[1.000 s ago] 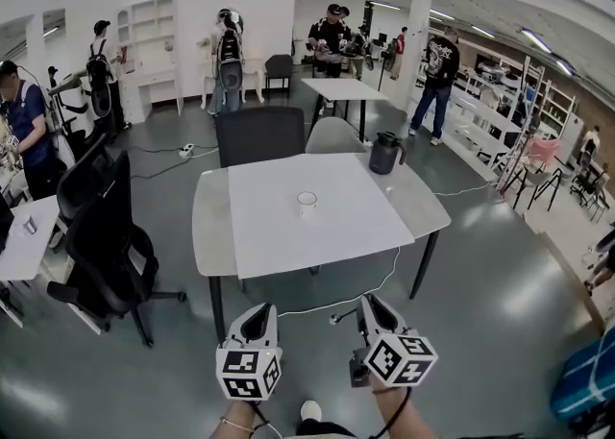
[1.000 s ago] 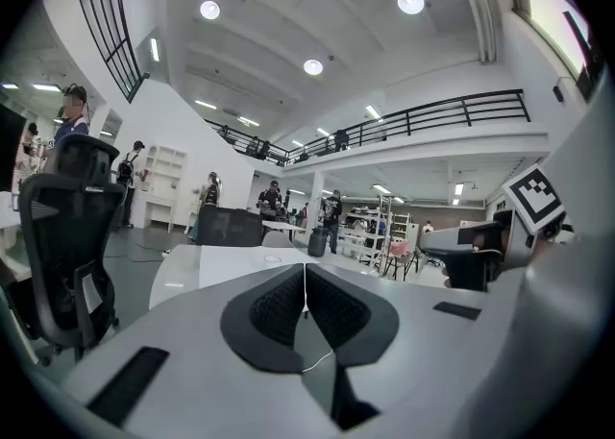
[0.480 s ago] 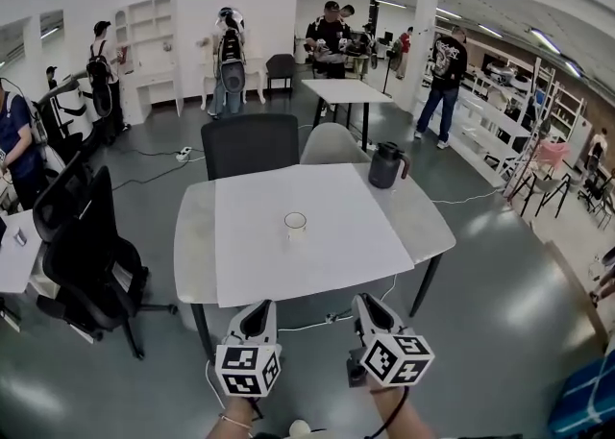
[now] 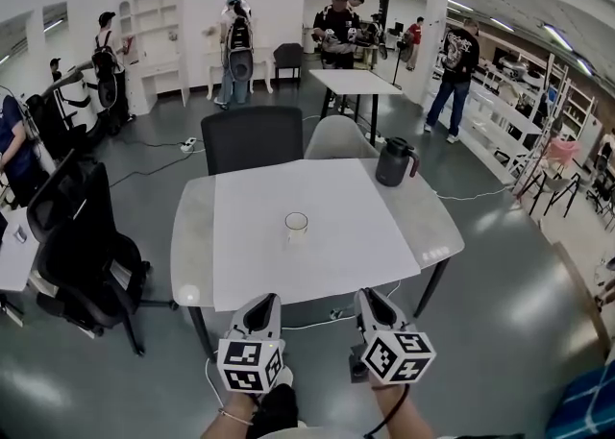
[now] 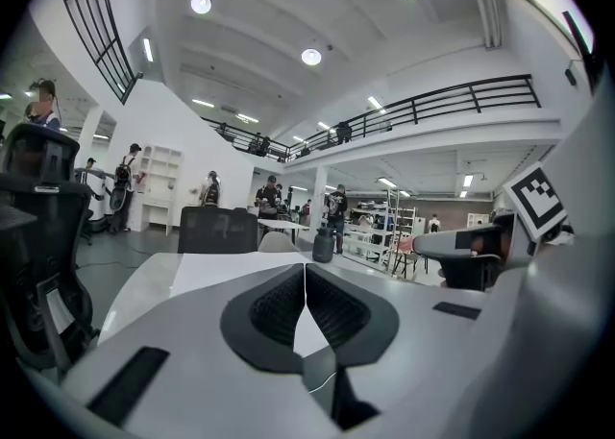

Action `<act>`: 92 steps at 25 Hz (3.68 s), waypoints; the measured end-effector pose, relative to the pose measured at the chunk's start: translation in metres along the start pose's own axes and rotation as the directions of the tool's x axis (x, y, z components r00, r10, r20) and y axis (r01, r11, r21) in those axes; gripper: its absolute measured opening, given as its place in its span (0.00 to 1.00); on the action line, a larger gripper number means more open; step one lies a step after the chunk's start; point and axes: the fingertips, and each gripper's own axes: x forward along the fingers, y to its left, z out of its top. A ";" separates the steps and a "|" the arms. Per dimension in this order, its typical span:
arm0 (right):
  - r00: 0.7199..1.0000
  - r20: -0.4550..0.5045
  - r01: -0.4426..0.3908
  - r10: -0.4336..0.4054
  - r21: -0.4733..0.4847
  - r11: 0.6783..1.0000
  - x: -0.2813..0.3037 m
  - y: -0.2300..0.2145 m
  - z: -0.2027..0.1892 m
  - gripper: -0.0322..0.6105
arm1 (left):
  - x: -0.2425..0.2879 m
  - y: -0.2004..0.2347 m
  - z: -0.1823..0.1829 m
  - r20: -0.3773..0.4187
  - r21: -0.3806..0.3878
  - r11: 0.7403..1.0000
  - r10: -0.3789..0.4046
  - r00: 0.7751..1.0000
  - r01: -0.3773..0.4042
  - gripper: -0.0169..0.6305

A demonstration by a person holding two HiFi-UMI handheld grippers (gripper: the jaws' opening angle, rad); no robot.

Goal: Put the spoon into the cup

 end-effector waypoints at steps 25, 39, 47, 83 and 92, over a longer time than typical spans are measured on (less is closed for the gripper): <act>0.999 -0.021 -0.027 0.027 -0.020 0.999 0.192 -0.031 0.047 0.16 | 0.163 0.093 0.038 -0.001 -0.027 0.999 0.038 0.999 -0.038 0.06; 0.995 -0.085 -0.046 0.046 -0.004 0.999 0.260 -0.054 0.047 0.16 | 0.214 0.133 0.031 -0.047 -0.075 0.990 0.113 0.992 -0.116 0.06; 0.988 -0.120 -0.097 0.094 -0.023 0.995 0.281 -0.060 0.051 0.16 | 0.226 0.139 0.027 -0.059 -0.099 0.981 0.163 0.985 -0.168 0.06; 0.913 -0.343 -0.228 0.222 0.023 0.973 0.344 -0.029 -0.036 0.16 | 0.204 0.190 -0.052 -0.220 -0.207 0.902 0.335 0.916 -0.379 0.06; 0.896 -0.393 -0.215 0.207 0.024 0.976 0.350 -0.032 -0.065 0.16 | 0.207 0.192 -0.079 -0.267 -0.229 0.895 0.320 0.909 -0.383 0.06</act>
